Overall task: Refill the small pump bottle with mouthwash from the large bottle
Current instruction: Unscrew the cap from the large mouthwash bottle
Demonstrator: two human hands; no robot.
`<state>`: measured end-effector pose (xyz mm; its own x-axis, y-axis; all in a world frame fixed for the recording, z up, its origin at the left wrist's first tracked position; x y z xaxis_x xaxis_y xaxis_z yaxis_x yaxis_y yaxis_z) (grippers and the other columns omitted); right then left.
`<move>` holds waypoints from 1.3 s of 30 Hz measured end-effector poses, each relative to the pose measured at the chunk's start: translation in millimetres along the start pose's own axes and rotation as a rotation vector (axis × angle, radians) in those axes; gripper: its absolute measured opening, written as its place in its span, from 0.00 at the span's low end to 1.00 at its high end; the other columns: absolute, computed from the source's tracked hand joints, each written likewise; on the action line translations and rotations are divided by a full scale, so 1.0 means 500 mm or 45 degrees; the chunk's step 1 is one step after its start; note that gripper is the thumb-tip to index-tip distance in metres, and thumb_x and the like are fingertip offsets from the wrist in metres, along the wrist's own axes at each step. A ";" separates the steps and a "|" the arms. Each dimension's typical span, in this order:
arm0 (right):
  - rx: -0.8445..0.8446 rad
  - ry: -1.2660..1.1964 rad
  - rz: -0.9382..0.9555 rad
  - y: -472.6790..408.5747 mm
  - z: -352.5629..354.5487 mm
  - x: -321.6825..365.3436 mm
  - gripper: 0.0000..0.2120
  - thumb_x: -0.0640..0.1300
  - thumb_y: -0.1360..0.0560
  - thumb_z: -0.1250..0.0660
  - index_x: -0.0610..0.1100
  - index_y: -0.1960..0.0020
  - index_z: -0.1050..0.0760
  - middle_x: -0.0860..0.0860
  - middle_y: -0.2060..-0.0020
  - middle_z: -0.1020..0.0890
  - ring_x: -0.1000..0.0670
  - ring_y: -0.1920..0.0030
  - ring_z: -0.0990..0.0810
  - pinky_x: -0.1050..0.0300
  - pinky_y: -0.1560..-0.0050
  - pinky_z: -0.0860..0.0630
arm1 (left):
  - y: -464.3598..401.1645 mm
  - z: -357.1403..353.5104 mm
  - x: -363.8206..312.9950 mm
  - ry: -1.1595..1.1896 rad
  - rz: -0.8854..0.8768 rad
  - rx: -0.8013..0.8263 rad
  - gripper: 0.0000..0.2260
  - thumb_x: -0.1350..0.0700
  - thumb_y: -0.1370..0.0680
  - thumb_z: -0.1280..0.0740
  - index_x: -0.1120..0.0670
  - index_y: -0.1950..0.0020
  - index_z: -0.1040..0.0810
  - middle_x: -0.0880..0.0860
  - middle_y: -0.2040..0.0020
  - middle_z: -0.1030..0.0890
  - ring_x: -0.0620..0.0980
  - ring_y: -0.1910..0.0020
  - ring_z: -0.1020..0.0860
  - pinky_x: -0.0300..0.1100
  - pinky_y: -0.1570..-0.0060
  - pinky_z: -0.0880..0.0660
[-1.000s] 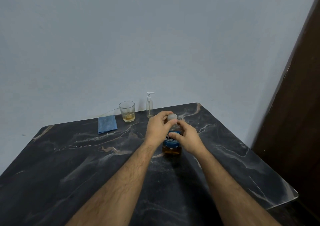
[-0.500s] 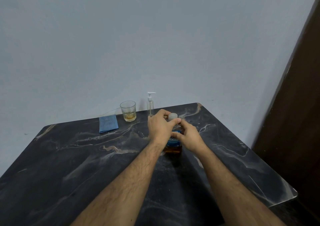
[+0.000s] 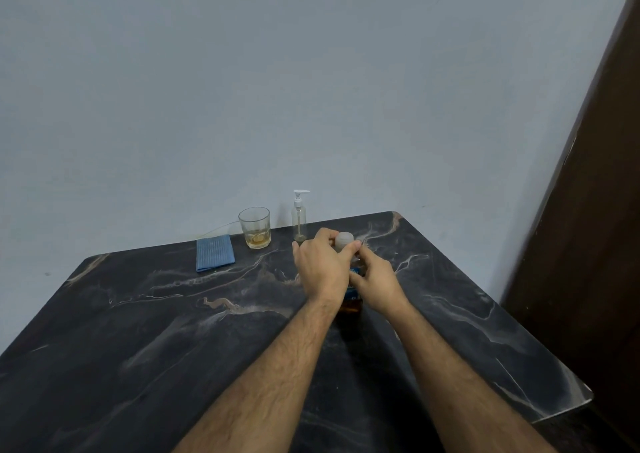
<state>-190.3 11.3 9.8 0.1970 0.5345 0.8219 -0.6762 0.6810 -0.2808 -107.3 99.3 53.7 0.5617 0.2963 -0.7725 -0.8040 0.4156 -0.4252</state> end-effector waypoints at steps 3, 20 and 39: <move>-0.024 0.015 0.003 0.002 -0.003 0.001 0.22 0.39 0.24 0.30 0.48 0.31 0.29 0.52 0.45 0.18 0.54 0.46 0.19 0.51 0.43 0.20 | 0.004 -0.005 -0.001 -0.026 0.014 -0.052 0.16 0.42 0.27 0.27 0.50 0.45 0.20 0.45 0.54 0.18 0.44 0.51 0.21 0.50 0.21 0.49; 0.211 -0.156 -0.121 -0.018 0.008 -0.008 0.23 0.42 0.27 0.25 0.48 0.34 0.26 0.53 0.42 0.18 0.53 0.42 0.19 0.48 0.40 0.21 | -0.068 0.000 0.057 0.470 -0.002 0.867 0.18 0.58 0.21 0.31 0.52 0.31 0.25 0.49 0.37 0.19 0.46 0.36 0.23 0.45 0.33 0.28; -0.126 0.026 -0.026 0.018 -0.012 0.012 0.24 0.41 0.25 0.27 0.49 0.32 0.27 0.53 0.44 0.18 0.55 0.44 0.20 0.55 0.40 0.21 | -0.014 -0.009 0.035 0.398 0.066 0.192 0.16 0.50 0.32 0.21 0.49 0.51 0.24 0.44 0.57 0.20 0.39 0.57 0.22 0.31 0.61 0.28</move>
<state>-190.9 23.8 8.9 0.2256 0.5293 0.8179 -0.5988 0.7375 -0.3122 -92.8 97.9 41.1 0.4154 0.0521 -0.9082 -0.7789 0.5361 -0.3255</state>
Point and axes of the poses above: each hand's wrist, its own y-axis away from the middle knuckle, its own z-axis out of the back of the hand, x = y × z, the point moved 5 cm from there along -y, towards the middle knuckle
